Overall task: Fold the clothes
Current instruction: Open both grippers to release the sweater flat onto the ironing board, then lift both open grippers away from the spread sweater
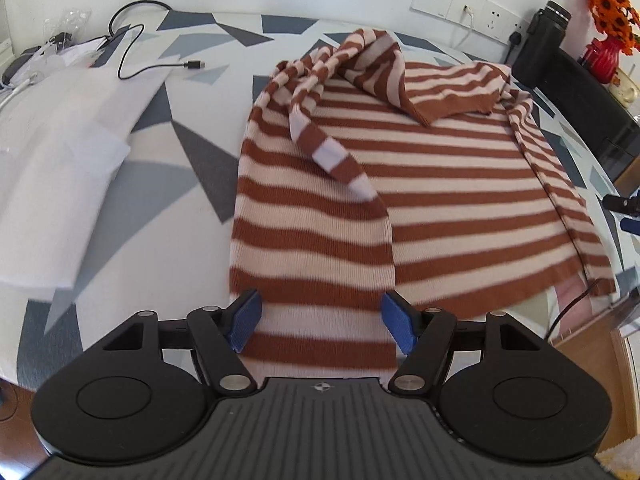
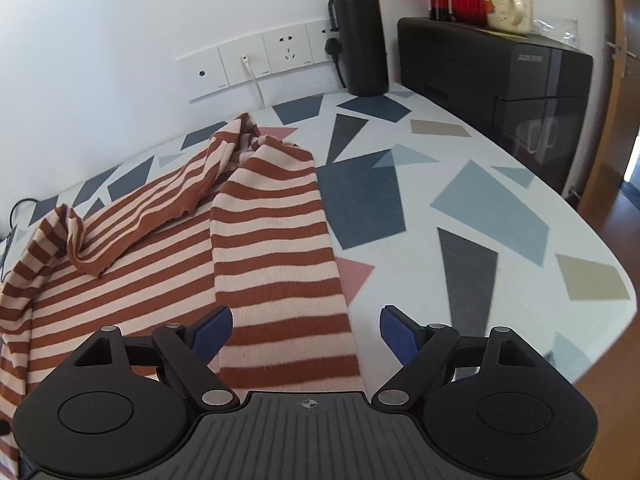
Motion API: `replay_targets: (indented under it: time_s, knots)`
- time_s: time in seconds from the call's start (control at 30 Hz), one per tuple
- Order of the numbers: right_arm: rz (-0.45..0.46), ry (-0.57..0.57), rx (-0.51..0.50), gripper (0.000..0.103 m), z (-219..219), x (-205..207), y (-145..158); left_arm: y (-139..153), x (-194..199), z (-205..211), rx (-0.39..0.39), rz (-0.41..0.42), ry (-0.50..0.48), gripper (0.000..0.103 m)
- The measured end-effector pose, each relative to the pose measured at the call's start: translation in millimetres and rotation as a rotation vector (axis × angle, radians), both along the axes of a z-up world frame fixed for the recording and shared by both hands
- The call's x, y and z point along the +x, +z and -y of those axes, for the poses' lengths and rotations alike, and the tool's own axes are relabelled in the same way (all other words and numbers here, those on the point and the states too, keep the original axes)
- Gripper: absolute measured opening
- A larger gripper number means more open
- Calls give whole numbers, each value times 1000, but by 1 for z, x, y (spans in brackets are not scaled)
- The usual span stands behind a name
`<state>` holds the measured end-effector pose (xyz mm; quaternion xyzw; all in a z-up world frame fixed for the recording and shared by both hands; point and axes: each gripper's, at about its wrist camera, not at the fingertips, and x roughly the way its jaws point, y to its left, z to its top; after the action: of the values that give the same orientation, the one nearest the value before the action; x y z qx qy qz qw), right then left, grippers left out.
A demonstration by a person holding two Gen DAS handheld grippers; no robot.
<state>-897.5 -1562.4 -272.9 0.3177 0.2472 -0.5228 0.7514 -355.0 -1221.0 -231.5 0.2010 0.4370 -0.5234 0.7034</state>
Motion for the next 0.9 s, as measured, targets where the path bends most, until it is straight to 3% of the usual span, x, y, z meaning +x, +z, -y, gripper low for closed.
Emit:
replay_targets:
  time_s: [0.2,0.4,0.43,0.47,0.5,0.53,0.6,0.67,0.77,0.9]
  knots:
    - [43,-44,3,79,-19,-19,12,-1,-16,-5,0,29,-68,75]
    - [24,-12,20,79,-32,-11,6,-4,-31,-2,5,79,-115,81]
    - [27,1,24,79,-35,-8,4,-4,-33,-2,5,86,-120,76]
    - [28,15,28,79,-38,-5,3,-3,-34,-2,6,102,-122,62]
    - [24,32,26,79,-41,0,3,-2,-35,-2,10,123,-123,54]
    - [21,47,24,79,-44,4,2,-2,-32,-3,6,113,-115,41]
    - [18,72,25,79,-46,12,2,-1,-24,-5,-10,63,-90,33]
    - [24,89,31,79,-48,18,2,-1,-14,-8,-27,0,-53,14]
    - [24,104,31,79,-49,26,3,-1,-2,-14,-66,-84,1,9]
    - [27,120,34,79,-44,33,3,13,-1,-19,-122,-84,5,8]
